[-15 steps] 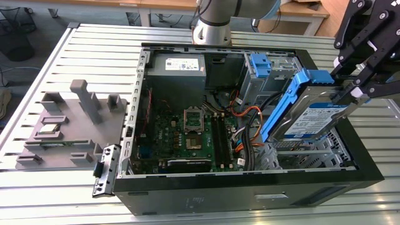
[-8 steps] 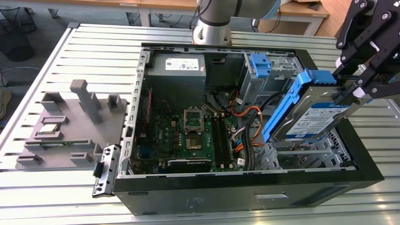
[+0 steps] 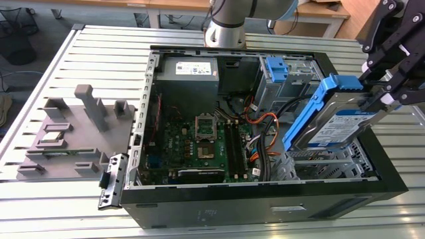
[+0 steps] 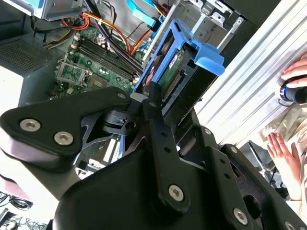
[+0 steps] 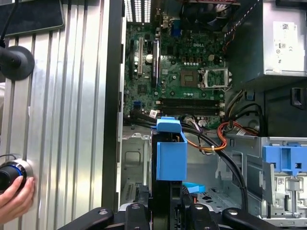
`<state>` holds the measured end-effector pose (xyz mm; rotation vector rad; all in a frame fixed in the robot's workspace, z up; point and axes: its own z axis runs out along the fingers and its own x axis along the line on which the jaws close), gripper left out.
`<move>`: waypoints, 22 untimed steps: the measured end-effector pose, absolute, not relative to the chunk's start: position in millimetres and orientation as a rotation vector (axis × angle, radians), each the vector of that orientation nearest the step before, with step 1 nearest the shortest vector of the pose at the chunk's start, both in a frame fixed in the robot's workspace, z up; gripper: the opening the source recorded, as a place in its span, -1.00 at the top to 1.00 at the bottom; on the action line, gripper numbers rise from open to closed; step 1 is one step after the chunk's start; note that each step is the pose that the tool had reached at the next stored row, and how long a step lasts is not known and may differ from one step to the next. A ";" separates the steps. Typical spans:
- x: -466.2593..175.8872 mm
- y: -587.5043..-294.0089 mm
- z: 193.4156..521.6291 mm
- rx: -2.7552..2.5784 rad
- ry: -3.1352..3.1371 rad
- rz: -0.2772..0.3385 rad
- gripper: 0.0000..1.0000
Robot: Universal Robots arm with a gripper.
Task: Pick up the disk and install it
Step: 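Insert the disk into the insertion slot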
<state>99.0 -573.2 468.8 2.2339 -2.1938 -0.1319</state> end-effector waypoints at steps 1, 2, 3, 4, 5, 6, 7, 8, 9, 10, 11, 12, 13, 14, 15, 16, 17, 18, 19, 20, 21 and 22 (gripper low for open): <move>99.8 -573.4 468.7 2.233 -2.195 -0.132 0.30; 100.2 -573.6 468.3 2.230 -2.197 -0.132 0.30; 100.6 -573.9 467.7 2.228 -2.200 -0.132 0.30; 101.0 -574.3 466.8 2.227 -2.201 -0.132 0.30; 101.3 -574.6 465.8 2.226 -2.202 -0.132 0.30; 101.5 -575.0 464.6 2.226 -2.202 -0.132 0.30; 101.8 -575.2 463.6 2.226 -2.202 -0.132 0.30; 102.2 -575.5 462.6 2.225 -2.202 -0.132 0.30; 102.7 -575.7 461.8 2.225 -2.202 -0.132 0.30; 103.8 -575.7 461.1 2.225 -2.202 -0.132 0.30; 105.5 -575.8 460.7 2.225 -2.202 -0.132 0.30; 107.6 -575.8 460.3 2.225 -2.202 -0.132 0.30; 109.8 -575.8 460.0 2.225 -2.202 -0.132 0.30; 111.4 -575.8 459.6 2.225 -2.203 -0.132 0.30; 112.3 -575.7 459.4 2.225 -2.202 -0.132 0.30; 112.8 -575.7 459.1 2.225 -2.203 -0.132 0.30; 113.3 -575.8 458.7 2.225 -2.203 -0.132 0.30; 113.7 -576.0 458.4 2.225 -2.203 -0.132 0.30; 113.9 -576.1 458.1 2.224 -2.204 -0.132 0.30; 114.2 -576.2 457.9 2.222 -2.206 -0.132 0.30; 114.6 -576.2 457.8 2.219 -2.209 -0.132 0.30; 114.9 -576.2 457.7 2.217 -2.211 -0.132 0.30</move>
